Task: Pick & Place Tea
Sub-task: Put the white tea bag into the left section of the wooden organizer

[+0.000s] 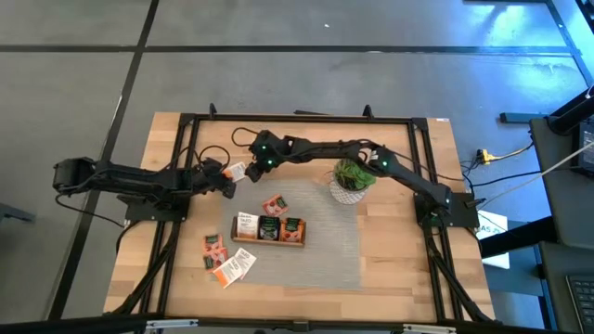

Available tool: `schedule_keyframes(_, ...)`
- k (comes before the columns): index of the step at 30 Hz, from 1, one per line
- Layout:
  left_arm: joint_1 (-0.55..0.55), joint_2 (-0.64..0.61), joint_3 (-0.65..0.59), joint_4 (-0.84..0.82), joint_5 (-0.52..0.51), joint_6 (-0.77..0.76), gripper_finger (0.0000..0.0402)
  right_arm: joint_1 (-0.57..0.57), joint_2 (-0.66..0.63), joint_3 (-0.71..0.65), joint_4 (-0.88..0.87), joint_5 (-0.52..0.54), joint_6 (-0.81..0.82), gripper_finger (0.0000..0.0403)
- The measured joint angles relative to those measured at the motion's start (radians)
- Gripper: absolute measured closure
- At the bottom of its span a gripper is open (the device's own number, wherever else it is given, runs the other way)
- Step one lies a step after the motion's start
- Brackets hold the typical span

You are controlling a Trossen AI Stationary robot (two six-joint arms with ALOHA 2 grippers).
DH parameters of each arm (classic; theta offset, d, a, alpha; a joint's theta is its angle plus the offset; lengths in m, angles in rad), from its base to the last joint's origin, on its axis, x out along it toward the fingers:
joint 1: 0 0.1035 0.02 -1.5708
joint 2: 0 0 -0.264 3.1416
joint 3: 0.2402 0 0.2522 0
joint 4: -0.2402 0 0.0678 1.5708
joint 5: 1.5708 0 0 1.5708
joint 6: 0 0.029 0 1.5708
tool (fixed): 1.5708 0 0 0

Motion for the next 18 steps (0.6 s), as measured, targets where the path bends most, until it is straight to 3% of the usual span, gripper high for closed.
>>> schedule_keyframes(10,-0.003,0.002,-0.003,0.047,0.019,0.01,0.0244,-0.009,0.016,0.02,-0.034,0.023,0.032,0.0272)
schedule_keyframes(18,0.0,0.005,-0.007,0.146,0.105,0.073,0.0244,-0.008,0.012,0.023,-0.107,0.027,0.057,0.0273)
